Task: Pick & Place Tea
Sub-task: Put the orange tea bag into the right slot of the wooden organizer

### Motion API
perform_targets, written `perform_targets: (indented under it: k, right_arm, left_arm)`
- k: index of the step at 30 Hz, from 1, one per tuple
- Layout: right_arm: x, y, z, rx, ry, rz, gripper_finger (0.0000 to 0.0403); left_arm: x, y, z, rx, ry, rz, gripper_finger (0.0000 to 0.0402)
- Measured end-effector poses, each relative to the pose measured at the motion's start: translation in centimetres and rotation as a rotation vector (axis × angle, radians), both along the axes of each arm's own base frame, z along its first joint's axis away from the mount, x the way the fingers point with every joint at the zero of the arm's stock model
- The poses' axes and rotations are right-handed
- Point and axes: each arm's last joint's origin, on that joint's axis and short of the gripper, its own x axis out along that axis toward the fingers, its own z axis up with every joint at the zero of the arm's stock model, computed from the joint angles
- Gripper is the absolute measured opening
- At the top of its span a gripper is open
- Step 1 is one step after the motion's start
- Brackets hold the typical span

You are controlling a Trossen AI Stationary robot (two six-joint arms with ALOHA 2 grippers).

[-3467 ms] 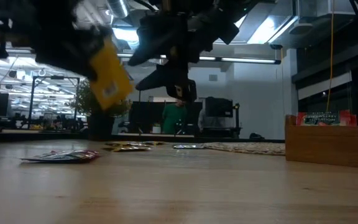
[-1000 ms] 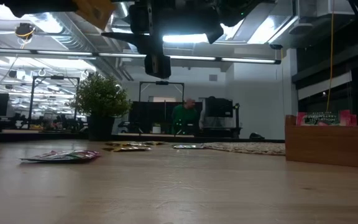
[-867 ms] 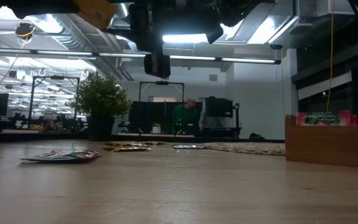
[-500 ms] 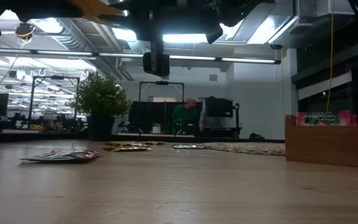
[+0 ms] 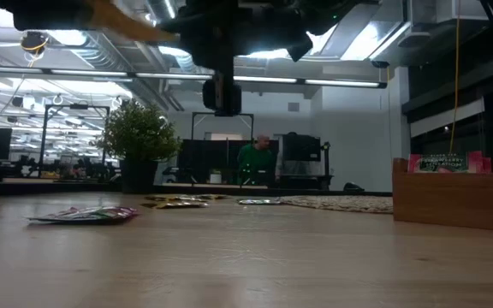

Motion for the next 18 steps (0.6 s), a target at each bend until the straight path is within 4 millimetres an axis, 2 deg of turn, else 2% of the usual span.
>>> perform_targets:
  k: [4,8,14,18]
  right_arm:
    - [-0.4,-0.1,-0.6,-0.099,0.038,-0.032,0.0029]
    - [-1.0,-0.2,-0.3,-0.231,0.052,-0.079,0.0027]
    - [-2.6,0.6,1.8,-0.395,0.049,-0.095,0.0018]
    - [-3.6,1.0,2.9,-0.531,0.073,-0.182,0.0038]
  left_arm:
    - [0.0,1.2,-0.7,-0.235,0.032,0.085,0.014]
    - [-0.2,2.6,-0.9,-0.418,0.058,0.185,0.0153]
    - [-0.5,3.6,0.0,-0.559,-0.009,0.233,0.0156]
    - [-0.1,3.8,0.4,-0.61,-0.057,0.249,0.0155]
